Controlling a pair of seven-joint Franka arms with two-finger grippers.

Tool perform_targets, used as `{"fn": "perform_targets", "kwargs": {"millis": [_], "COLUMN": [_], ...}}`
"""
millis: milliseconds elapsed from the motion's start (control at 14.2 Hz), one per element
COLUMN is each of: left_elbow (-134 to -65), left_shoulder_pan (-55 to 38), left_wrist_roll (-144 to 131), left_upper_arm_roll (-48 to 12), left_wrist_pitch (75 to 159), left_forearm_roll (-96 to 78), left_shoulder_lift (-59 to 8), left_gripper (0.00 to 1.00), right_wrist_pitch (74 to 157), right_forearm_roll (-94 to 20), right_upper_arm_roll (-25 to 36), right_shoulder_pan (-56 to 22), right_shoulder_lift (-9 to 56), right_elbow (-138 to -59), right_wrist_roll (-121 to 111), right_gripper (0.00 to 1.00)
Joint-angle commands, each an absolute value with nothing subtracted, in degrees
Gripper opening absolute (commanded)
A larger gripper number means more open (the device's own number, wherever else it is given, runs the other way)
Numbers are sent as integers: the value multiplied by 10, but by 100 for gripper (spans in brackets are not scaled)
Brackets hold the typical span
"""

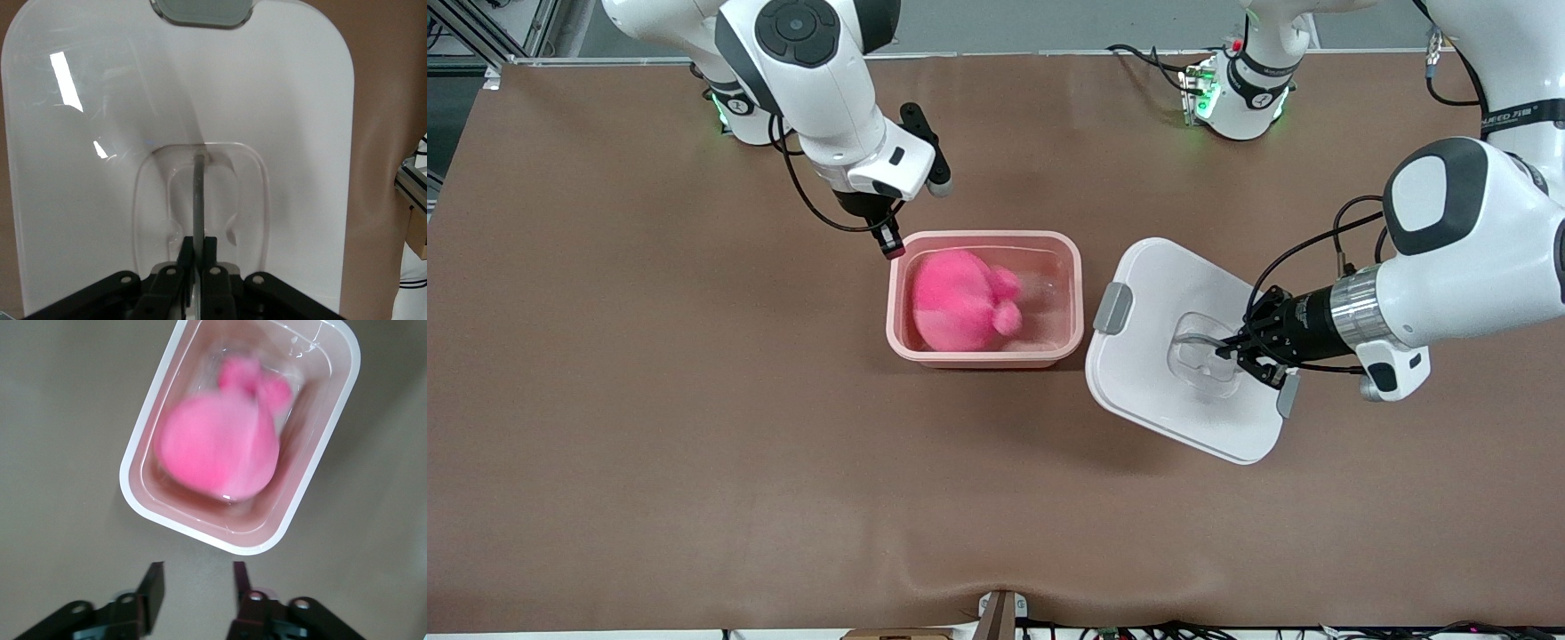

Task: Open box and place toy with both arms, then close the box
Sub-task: 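Move the plush over the open box and release it with the right gripper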

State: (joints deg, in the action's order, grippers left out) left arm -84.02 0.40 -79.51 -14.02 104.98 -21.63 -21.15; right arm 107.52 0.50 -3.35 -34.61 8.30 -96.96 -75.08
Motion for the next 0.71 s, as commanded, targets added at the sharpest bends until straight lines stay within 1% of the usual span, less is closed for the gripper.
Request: {"fn": "perform_targets", "kwargs": {"millis": [0,282,635], "left_elbow": [-838,-837,-834], "left_shoulder_pan": [7,-3,-32], "left_wrist_roll": [-779,-789,-845], "left_upper_arm_roll": [-142,-144,-148], "left_wrist_pitch": [1040,1040,1041], "left_forearm_roll": [-228,-228,-215], "left_shoulder_lift": [-208,-207,-204], "left_gripper": [0,0,0], "right_wrist_pitch": [1076,1071,1028], "right_forearm_roll": [6,6,7], "right_upper_arm_roll": [-28,-24,-22], "right_shoulder_pan": [-349,-344,-271], "right_shoulder_lift": [84,84,75], "right_elbow": [-965,-965,-965], "right_wrist_roll": [-751,-751,-725], "right_gripper": [100,100,100]}}
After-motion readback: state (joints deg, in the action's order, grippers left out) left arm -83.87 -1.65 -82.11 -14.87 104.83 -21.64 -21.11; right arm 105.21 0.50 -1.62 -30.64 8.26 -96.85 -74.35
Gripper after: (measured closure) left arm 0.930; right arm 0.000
